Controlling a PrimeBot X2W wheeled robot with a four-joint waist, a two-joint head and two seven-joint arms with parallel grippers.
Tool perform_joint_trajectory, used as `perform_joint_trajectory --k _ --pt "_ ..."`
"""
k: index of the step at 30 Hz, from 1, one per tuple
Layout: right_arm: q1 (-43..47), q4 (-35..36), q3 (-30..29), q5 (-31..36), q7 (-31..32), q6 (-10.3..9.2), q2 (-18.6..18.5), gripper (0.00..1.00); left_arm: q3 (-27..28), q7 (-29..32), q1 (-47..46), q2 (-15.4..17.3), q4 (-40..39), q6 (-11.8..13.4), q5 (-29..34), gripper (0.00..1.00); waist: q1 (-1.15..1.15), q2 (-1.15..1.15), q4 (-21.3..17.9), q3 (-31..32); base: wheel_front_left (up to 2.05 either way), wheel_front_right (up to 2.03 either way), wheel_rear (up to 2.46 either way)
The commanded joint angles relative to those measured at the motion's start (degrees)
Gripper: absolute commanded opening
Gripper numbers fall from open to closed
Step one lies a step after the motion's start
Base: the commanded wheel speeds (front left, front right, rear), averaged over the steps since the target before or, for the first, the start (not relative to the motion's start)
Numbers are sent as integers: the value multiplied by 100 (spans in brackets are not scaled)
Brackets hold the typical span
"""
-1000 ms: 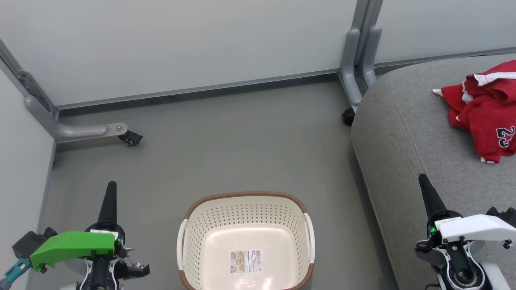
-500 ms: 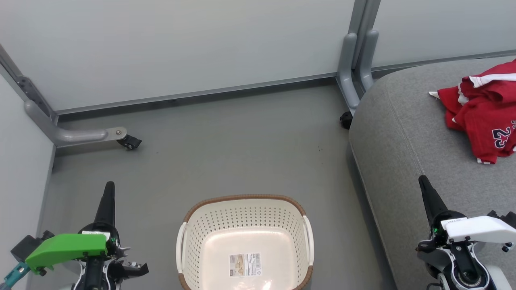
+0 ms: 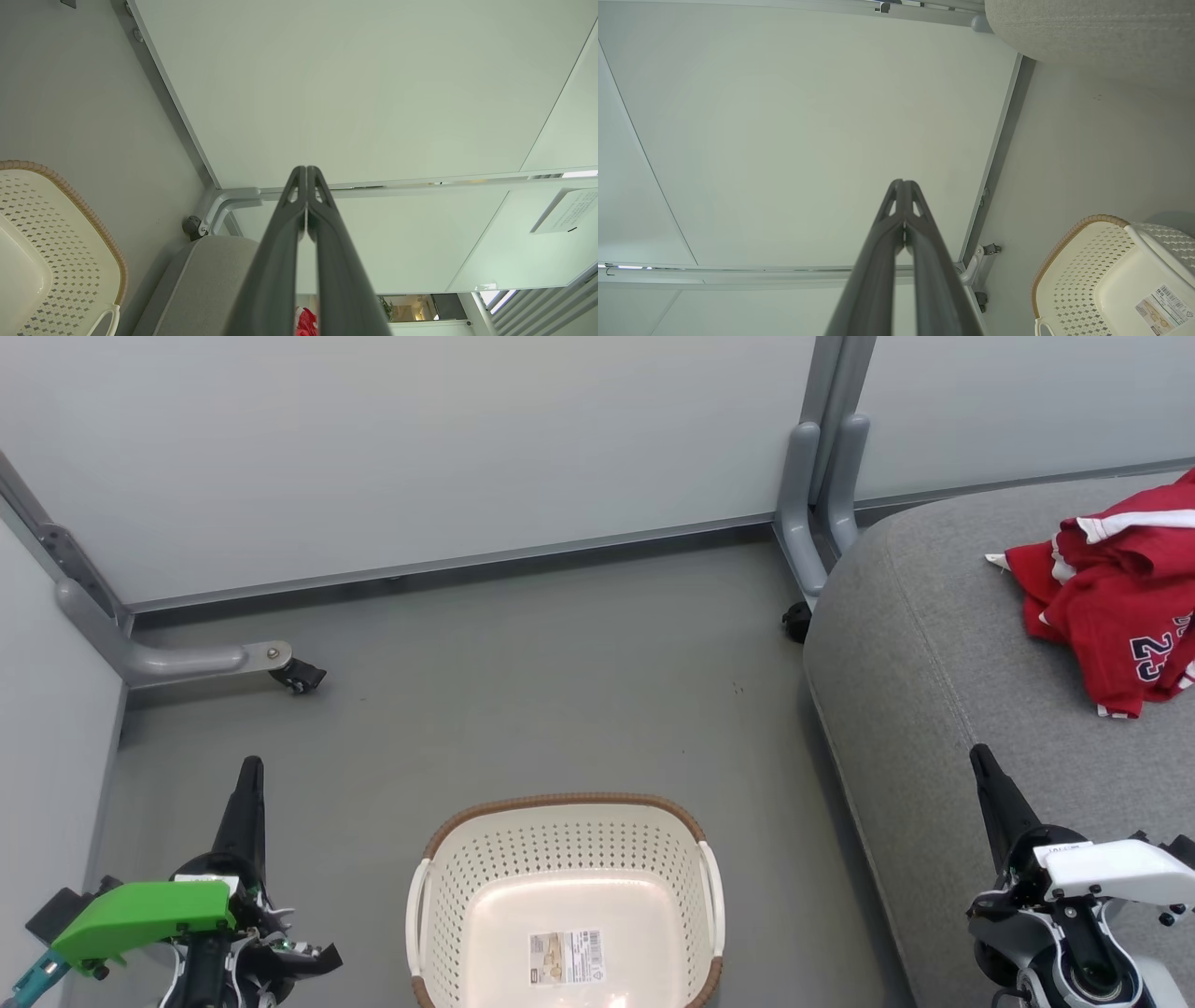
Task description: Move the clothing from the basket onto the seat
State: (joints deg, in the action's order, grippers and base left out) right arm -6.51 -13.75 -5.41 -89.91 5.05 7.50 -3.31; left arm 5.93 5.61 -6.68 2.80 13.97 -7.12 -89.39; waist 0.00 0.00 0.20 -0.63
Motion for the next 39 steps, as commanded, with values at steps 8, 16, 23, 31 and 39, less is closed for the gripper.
perform_joint_trajectory --k 8,16,23,31,39 --pt "73 -33 -47 -332 107 -2 -27 0 65 97 89 40 13 -59 -327 0 0 0 -20 45 0 0 0" --pt "72 -32 -55 -316 109 -2 -17 0 64 101 88 37 11 -59 -317 0 0 0 -20 45 0 0 0" --pt "71 -33 -61 -307 118 -2 -12 0 66 103 87 34 12 -60 -314 0 0 0 -20 45 0 0 0" --pt "69 -34 -68 -297 123 -1 -6 0 68 105 86 32 10 -60 -312 0 0 0 -20 45 0 0 0" --pt "68 -34 -75 -289 131 -2 -1 0 69 107 85 31 10 -60 -309 0 0 0 -20 45 0 0 0"
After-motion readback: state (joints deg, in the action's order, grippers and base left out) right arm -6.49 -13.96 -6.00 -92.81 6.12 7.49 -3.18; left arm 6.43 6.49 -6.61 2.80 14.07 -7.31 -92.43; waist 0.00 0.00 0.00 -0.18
